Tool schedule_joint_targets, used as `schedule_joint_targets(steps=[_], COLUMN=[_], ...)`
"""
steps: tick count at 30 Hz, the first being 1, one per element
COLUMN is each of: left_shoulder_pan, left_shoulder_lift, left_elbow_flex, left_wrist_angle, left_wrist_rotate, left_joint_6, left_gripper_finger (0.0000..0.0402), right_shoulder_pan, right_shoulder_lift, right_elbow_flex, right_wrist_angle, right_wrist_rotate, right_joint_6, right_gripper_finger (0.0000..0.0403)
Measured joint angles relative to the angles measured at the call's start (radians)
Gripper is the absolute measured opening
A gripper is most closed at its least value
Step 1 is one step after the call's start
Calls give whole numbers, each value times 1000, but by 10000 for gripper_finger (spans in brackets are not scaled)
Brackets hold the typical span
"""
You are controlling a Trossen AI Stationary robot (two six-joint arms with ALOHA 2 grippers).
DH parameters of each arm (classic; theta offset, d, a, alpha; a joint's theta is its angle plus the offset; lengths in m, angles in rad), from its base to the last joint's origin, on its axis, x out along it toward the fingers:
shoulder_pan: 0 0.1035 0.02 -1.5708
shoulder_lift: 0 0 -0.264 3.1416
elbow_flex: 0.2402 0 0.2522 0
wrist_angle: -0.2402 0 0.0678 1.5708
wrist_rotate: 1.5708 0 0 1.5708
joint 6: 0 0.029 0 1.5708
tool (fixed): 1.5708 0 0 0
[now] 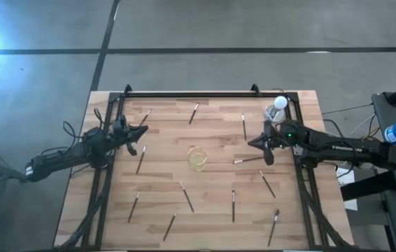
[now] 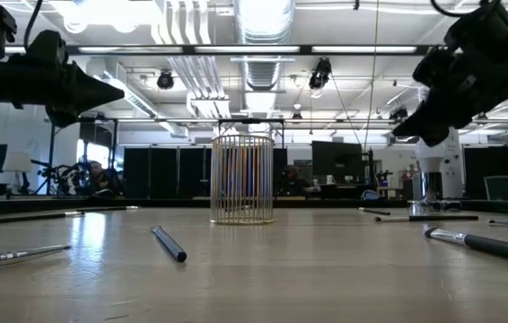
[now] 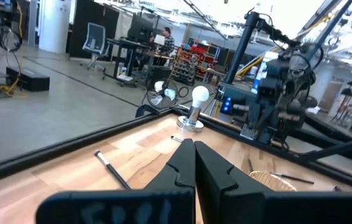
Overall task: Pick & Place Makeup Brushes
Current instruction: Put the eyeshadow brush into the gold makeup brush holder
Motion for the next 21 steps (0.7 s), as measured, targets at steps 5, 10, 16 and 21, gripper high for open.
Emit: schedule_joint_targets(steps=[5, 10, 16, 21], left_shoulder_pan=[0, 0, 0, 0], left_shoulder_lift=[0, 7, 37, 49], left_elbow_flex=[0, 0, 0, 0], left_wrist_angle=[15, 19, 31, 57], left_wrist_rotate=[-27, -38, -37, -35], left_joint_6=[-30, -26, -21, 1], left_gripper_finger=[0, 0, 0, 0], right_shoulder_pan=[29, 69, 124, 164], right_shoulder_lift=[114, 255, 484, 677], right_elbow_flex=[36, 112, 242, 367], right_wrist_angle=[-47, -138, -203, -263], right_wrist_rotate=[6, 32, 53, 53], right_joint_6=[2, -23, -52, -60], right_gripper_finger=[14, 51, 105, 129])
